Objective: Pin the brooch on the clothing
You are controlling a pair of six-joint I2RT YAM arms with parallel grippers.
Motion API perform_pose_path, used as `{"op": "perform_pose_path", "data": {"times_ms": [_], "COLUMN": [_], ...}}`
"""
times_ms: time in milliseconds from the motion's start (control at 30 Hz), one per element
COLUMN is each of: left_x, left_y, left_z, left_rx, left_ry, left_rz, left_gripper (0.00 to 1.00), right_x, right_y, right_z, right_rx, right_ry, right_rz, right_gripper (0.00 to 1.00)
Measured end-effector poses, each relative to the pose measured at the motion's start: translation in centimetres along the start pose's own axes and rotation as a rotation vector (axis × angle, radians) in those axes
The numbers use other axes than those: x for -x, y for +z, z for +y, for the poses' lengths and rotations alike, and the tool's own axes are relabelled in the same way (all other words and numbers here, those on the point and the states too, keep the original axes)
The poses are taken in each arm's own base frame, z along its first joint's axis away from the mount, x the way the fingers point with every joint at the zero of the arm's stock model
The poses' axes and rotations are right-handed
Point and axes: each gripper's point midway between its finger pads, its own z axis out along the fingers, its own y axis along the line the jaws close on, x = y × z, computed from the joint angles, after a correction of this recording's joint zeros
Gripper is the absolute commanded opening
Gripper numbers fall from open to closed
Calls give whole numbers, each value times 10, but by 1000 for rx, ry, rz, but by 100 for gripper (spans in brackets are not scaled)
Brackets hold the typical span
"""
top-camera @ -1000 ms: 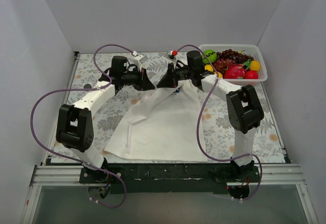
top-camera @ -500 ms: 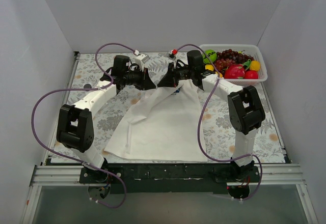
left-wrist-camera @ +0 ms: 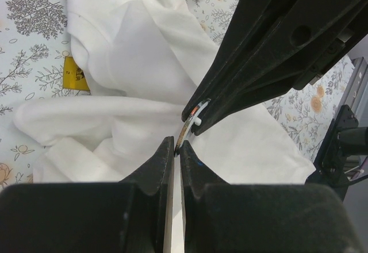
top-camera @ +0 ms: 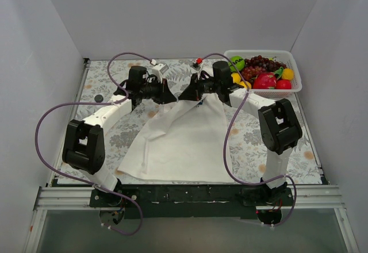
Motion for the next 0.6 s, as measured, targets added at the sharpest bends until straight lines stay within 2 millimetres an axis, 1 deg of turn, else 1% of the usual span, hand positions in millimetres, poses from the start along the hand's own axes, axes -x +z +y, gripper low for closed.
{"op": "perform_pose_path", "data": {"times_ms": [600], "left_x": [2], "left_y": [-3], "left_z": [4], "left_rx": [-9], "left_ry": [-84], "left_rz": [-36], "left_gripper": [0], "right_x": [4], "right_y": [-3], "right_z": [1], "right_rx": [-13], "right_ry": [-8], "right_rz": [-77], "right_gripper": [1]}}
